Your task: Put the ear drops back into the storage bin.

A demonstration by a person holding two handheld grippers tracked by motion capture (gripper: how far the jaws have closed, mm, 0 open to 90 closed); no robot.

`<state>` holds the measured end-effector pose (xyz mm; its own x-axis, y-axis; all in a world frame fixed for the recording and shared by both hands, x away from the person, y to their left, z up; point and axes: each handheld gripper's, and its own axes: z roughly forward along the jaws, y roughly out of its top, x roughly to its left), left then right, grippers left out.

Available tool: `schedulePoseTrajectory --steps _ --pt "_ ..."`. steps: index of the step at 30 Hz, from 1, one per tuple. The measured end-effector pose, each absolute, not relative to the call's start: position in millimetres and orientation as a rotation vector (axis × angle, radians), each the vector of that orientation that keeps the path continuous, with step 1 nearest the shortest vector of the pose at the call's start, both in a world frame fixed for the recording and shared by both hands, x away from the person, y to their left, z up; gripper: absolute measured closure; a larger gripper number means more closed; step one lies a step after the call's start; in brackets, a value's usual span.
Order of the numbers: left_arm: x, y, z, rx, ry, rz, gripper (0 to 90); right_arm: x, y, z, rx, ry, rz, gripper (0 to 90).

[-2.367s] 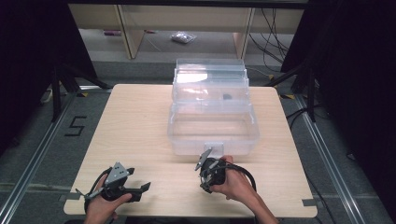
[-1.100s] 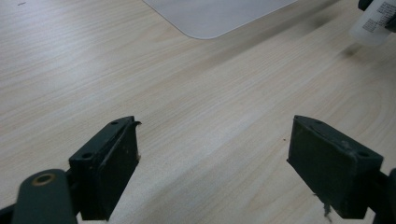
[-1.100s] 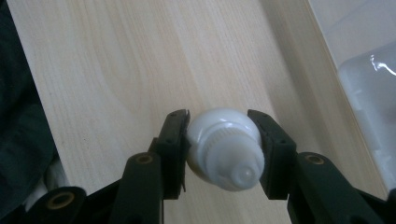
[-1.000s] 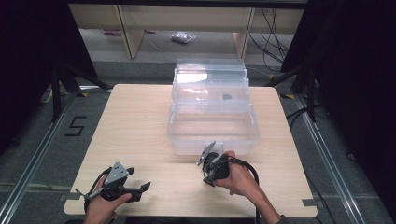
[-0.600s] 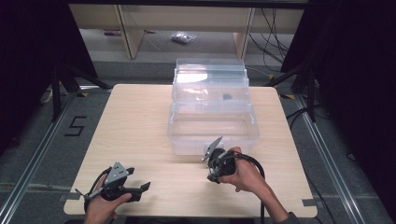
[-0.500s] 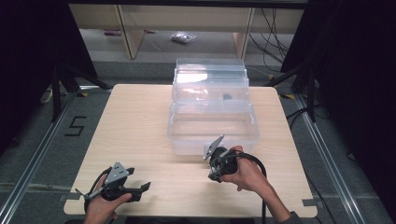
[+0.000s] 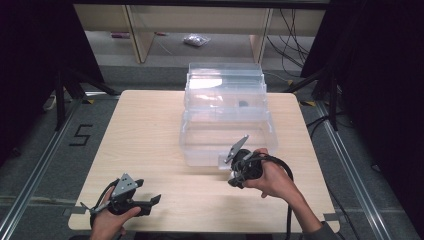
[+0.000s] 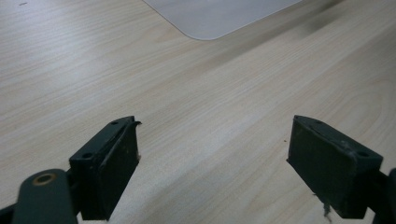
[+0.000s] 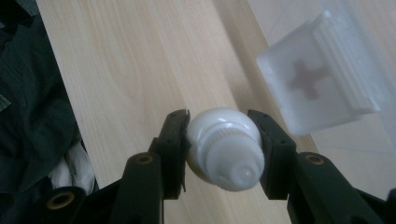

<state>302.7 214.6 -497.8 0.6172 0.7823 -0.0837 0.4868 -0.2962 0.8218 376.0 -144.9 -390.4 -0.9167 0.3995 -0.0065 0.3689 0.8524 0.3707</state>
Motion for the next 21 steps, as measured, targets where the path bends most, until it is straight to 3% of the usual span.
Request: schedulePoseTrajectory --steps 21 --pt "302.9 214.2 -497.5 1.945 0.995 0.420 15.6 394.5 -175.0 -354.4 0.704 2.895 0.565 60.1"
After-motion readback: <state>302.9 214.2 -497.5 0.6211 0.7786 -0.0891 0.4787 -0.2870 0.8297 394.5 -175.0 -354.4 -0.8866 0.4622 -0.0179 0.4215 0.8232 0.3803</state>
